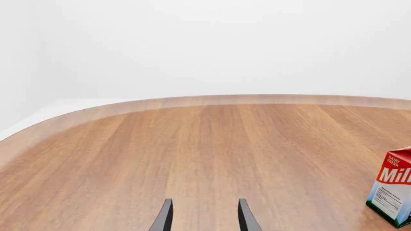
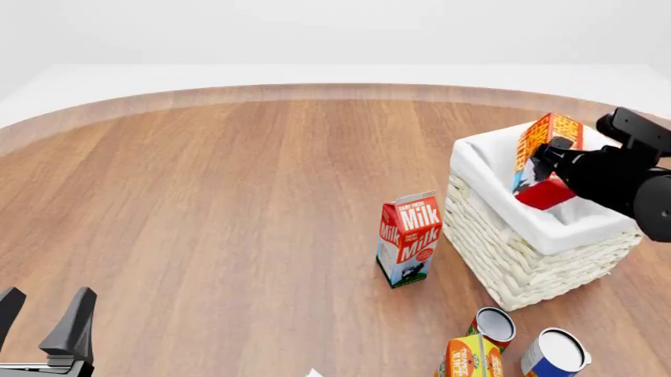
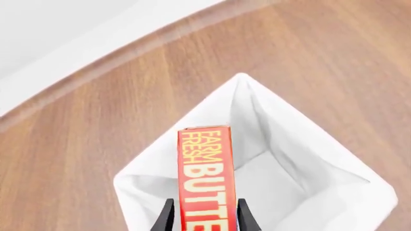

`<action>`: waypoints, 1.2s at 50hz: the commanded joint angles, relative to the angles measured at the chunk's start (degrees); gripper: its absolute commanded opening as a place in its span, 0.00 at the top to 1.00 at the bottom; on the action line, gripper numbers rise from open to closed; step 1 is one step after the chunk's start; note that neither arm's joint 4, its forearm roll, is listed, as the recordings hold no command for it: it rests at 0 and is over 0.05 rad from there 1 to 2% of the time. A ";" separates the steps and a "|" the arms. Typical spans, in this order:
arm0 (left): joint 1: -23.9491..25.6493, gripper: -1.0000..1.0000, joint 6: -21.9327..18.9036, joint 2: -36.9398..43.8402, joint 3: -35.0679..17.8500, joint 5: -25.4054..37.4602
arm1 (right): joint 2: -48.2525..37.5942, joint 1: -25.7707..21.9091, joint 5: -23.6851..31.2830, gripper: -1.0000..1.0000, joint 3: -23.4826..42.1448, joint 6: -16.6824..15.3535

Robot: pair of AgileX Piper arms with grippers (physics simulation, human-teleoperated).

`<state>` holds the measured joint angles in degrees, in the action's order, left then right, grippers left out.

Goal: Pick up the cream cheese box and the butter, and put them in the basket.

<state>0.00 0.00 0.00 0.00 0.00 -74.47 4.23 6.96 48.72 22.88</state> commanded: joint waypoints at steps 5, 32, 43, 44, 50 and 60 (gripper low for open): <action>0.00 0.00 0.00 0.00 0.00 0.00 | 0.49 -0.75 -0.32 0.00 0.89 -0.03; 0.00 0.00 0.00 0.00 0.00 0.00 | 3.12 -2.15 3.24 0.00 2.44 -0.78; 0.00 0.00 0.00 0.00 0.00 0.00 | 6.38 -3.79 6.53 0.00 3.88 -2.00; 0.00 0.00 0.00 0.00 0.00 0.00 | 6.66 -4.01 6.83 0.00 3.98 -2.10; 0.00 0.00 0.00 0.00 0.00 0.00 | 8.42 -5.38 9.03 0.00 5.16 -2.66; 0.00 0.00 0.00 0.00 0.00 0.00 | 12.38 -7.92 14.60 0.00 7.88 -3.67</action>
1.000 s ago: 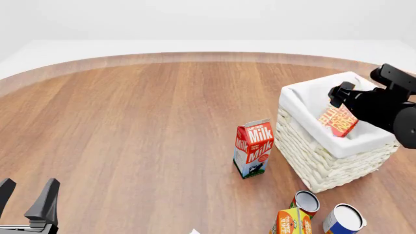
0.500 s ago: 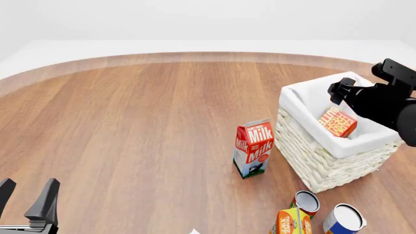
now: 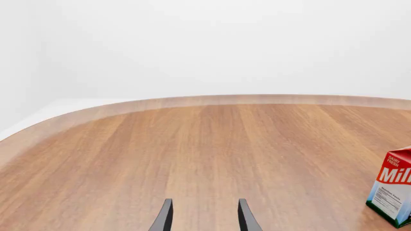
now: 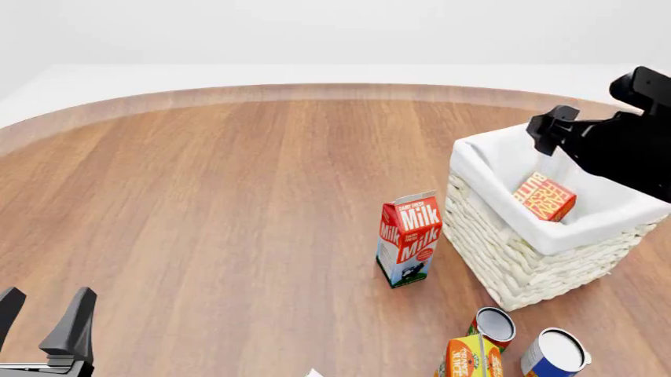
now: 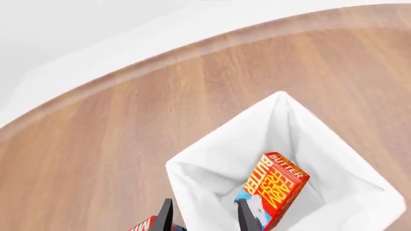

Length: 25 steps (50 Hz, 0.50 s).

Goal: Pick up the cream cheese box and the butter, and put them in the basket.

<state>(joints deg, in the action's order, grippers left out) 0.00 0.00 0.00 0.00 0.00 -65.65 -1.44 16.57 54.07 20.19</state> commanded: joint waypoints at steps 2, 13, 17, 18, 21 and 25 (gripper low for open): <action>0.00 0.00 0.00 0.00 0.00 0.00 | 4.22 -2.93 5.94 0.00 2.92 -1.17; 0.00 0.00 0.00 0.00 0.00 0.00 | 6.05 -5.28 6.81 0.00 2.24 -1.80; 0.00 0.00 0.00 0.00 0.00 0.00 | 7.20 -6.74 8.37 0.00 2.87 -2.15; 0.00 0.00 0.00 0.00 0.00 0.00 | 7.57 -7.17 8.26 0.00 2.49 -2.22; 0.00 0.00 0.00 0.00 0.00 0.00 | 8.63 -8.77 9.46 0.00 3.06 -2.63; 0.00 0.00 0.00 0.00 0.00 0.00 | 10.28 -11.89 11.79 0.00 4.28 -3.99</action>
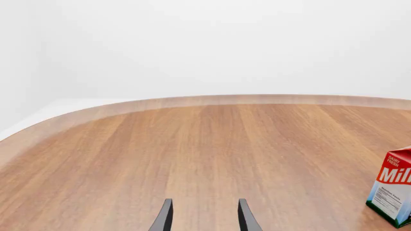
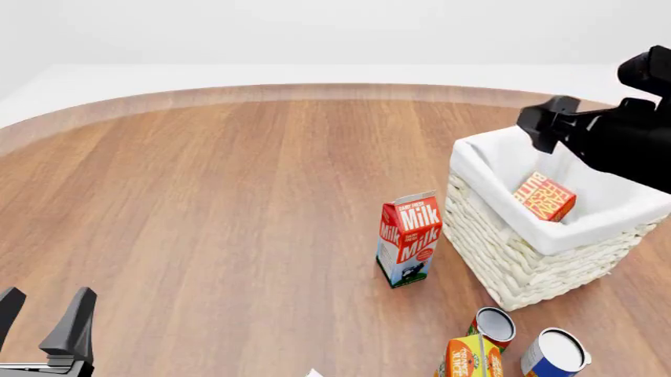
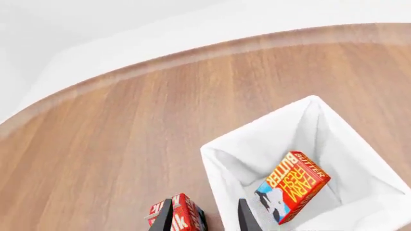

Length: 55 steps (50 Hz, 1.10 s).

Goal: Pick up the cream cheese box and the butter, and put them in the basket.

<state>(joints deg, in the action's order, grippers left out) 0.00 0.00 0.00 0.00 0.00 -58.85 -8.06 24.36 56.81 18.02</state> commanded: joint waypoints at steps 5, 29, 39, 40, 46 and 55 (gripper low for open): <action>0.00 0.00 0.00 0.00 0.00 0.00 | 4.34 -7.05 5.59 0.00 2.39 -2.52; 0.00 0.00 0.00 0.00 0.00 0.00 | 3.70 -17.32 10.89 0.00 7.43 -8.09; 0.00 0.00 0.00 0.00 0.00 0.00 | 2.81 -21.95 11.90 0.00 8.52 -10.13; 0.00 0.00 0.00 0.00 0.00 0.00 | 2.50 -23.20 12.01 0.00 8.71 -10.57; 0.00 0.00 0.00 0.00 0.00 0.00 | 1.38 -26.95 12.28 0.00 9.05 -11.62; 0.00 0.00 0.00 0.00 0.00 0.00 | 0.16 -31.16 11.66 0.00 8.65 -12.36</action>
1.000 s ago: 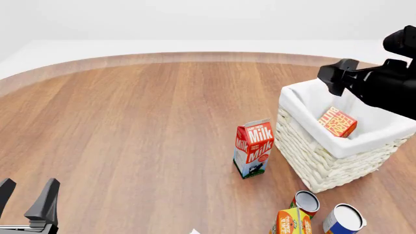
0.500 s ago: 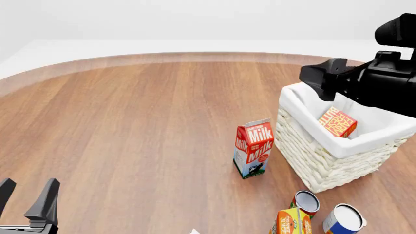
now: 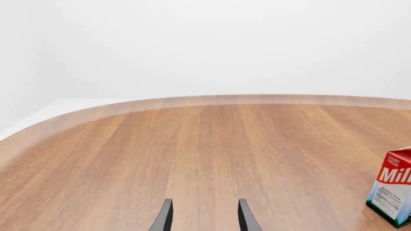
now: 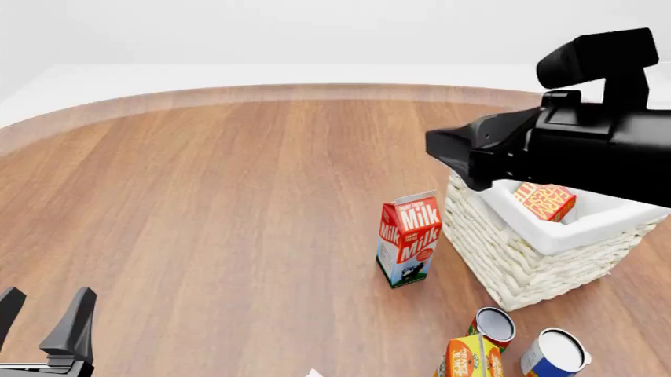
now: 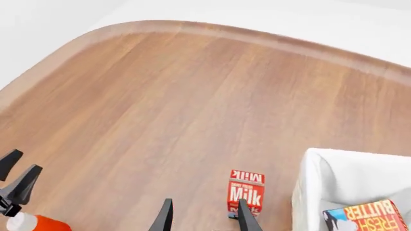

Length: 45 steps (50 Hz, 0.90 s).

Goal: Pick up the cream cheese box and the butter, and put them in the basket.

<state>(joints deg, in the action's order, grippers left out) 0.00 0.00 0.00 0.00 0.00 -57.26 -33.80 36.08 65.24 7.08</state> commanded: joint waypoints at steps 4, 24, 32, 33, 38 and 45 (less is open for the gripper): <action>0.00 0.00 0.00 0.00 0.00 0.00 | -1.88 -6.99 -0.06 0.00 0.62 -1.74; 0.00 0.00 0.00 0.00 0.00 0.00 | -8.51 -13.90 0.07 0.00 2.93 -4.84; 0.00 0.00 0.00 0.00 0.00 0.00 | -11.09 -16.38 0.52 0.00 4.48 -5.54; 0.00 0.00 0.00 0.00 0.00 0.00 | -12.19 -17.23 0.54 0.00 4.45 -5.52; 0.00 0.00 0.00 0.00 0.00 0.00 | -13.71 -18.45 1.09 0.00 5.53 -6.24; 0.00 0.00 0.00 0.00 0.00 0.00 | -15.29 -19.61 1.18 0.00 5.58 -5.67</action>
<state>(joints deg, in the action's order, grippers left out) 0.00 0.00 0.00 0.00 0.00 -69.75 -51.06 36.93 70.07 1.35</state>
